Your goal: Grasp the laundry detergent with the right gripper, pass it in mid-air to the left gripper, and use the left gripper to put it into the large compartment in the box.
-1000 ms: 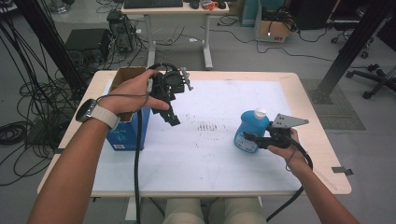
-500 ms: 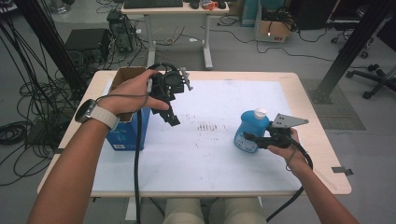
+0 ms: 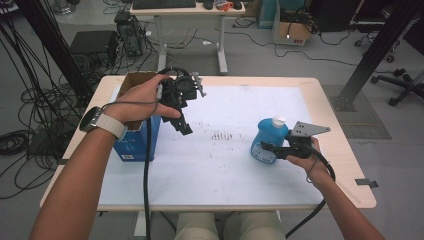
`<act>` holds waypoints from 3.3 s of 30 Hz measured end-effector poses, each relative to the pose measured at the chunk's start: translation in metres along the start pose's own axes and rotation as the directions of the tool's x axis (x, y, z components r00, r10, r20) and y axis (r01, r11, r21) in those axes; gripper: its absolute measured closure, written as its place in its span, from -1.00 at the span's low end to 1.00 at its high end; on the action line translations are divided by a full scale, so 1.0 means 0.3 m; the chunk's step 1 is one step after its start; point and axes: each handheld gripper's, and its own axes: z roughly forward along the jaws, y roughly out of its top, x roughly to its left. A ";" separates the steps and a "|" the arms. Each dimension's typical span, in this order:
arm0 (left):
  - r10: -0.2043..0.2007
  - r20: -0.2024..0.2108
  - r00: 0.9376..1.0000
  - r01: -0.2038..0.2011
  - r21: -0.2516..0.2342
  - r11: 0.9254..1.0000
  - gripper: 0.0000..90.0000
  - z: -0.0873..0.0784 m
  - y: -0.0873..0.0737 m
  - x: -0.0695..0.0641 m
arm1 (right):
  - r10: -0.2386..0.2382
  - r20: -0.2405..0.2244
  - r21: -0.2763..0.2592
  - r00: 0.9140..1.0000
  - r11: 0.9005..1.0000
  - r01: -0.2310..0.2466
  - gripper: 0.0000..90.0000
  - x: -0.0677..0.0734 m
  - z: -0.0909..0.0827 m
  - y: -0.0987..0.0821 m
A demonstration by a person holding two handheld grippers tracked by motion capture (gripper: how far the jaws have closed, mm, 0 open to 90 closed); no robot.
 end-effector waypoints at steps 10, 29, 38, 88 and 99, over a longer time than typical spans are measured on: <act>0.001 -0.003 1.000 -0.001 0.000 1.000 -0.78 -0.003 0.002 0.000 | 0.000 -0.004 0.000 1.000 1.000 0.000 -0.04 -0.001 0.001 0.000; 0.003 -0.004 1.000 -0.003 -0.002 1.000 -0.78 -0.005 0.004 0.000 | 0.001 -0.004 0.001 1.000 1.000 -0.001 -0.04 -0.002 0.001 0.000; -0.002 -0.006 1.000 0.002 -0.004 1.000 -0.78 -0.006 0.003 -0.001 | -0.001 -0.005 0.000 1.000 1.000 0.001 -0.04 -0.003 0.001 0.000; -0.004 -0.006 1.000 0.004 -0.006 1.000 -0.78 -0.009 0.004 -0.003 | -0.005 -0.005 0.000 1.000 1.000 0.005 -0.04 -0.002 0.001 0.000; -0.004 -0.015 1.000 0.004 -0.016 1.000 -0.77 -0.029 0.006 -0.014 | -0.004 -0.002 0.002 1.000 1.000 0.004 -0.03 -0.004 -0.001 0.003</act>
